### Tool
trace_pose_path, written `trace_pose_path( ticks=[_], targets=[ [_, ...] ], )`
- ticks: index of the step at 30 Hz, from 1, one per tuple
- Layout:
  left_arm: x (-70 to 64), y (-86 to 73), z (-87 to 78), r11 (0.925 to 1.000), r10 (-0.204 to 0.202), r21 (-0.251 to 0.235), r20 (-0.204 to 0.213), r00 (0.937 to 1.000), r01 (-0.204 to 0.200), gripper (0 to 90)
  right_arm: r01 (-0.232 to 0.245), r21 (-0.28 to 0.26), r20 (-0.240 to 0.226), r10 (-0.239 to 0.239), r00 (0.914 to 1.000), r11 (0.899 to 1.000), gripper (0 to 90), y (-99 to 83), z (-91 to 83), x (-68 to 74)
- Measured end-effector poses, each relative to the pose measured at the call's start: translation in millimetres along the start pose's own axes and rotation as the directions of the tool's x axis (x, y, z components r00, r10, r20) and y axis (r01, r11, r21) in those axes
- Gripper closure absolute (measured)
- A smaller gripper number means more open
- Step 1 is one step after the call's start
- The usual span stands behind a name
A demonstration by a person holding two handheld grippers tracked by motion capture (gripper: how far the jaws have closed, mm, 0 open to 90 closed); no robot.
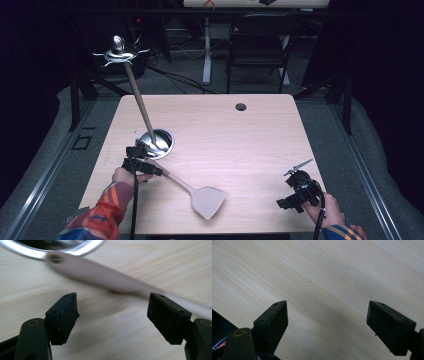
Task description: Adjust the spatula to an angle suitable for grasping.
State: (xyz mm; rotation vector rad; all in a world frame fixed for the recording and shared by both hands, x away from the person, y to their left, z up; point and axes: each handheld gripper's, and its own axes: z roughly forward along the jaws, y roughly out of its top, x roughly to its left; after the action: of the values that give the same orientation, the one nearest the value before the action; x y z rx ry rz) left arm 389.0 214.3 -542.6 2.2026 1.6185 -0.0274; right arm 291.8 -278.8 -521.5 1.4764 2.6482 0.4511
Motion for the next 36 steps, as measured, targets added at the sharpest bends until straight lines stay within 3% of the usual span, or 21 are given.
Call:
trace_pose_path(
  ticks=[4, 9, 10, 12, 22, 31, 36],
  targets=[
    [-14.8, 3.7, 4.0, 0.9998, 0.018, 0.004, 0.008, 0.9998, -0.018, 22.4, -0.006, -0.008, -0.006, 0.006, 1.0, 1.0, 16.9, 0.0, 0.1, 2.4],
    [-13.0, 2.8, 8.1, 0.9999, -0.003, 0.015, -0.002, 1.0, 0.003, 20.9, -0.001, -0.001, -0.008, 0.001, 1.0, 1.0, 17.2, -0.6, -0.4, 0.6],
    [-11.5, 3.2, 9.3, 0.9998, -0.016, 0.006, 0.007, 0.9998, 0.016, 20.9, -0.019, -0.025, -0.005, 0.019, 0.9998, 1.0, 17.2, -1.8, 0.9, 1.8],
    [-12.6, 4.8, 11.8, 0.9997, -0.026, 0.001, 0.011, 0.9996, 0.026, 20.7, -0.002, -0.006, -0.015, 0.002, 0.9999, 1.0, 17.3, -0.6, -0.3, 0.2],
    [-25.4, 15.4, 15.7, 0.9993, -0.001, -0.038, -0.01, 1.0, 0.001, 17.4, -0.007, -0.003, -0.004, 0.007, 1.0, 1.0, 17.4, 0.4, 0.8, 1.0],
    [-37.0, 14.7, 19.0, 0.9985, 0.01, -0.054, -0.016, 0.9998, -0.011, 16.5, -0.007, 0.002, -0.008, 0.007, 0.9999, 1.0, 17.4, -0.3, 0.5, 0.0],
    [-49.2, 16.6, 23.0, 0.9969, 0.047, -0.061, -0.033, 0.9983, -0.049, 16.5, -0.003, 0.003, -0.006, 0.003, 1.0, 1.0, 17.4, 0.2, 0.1, 0.4]
  ],
)
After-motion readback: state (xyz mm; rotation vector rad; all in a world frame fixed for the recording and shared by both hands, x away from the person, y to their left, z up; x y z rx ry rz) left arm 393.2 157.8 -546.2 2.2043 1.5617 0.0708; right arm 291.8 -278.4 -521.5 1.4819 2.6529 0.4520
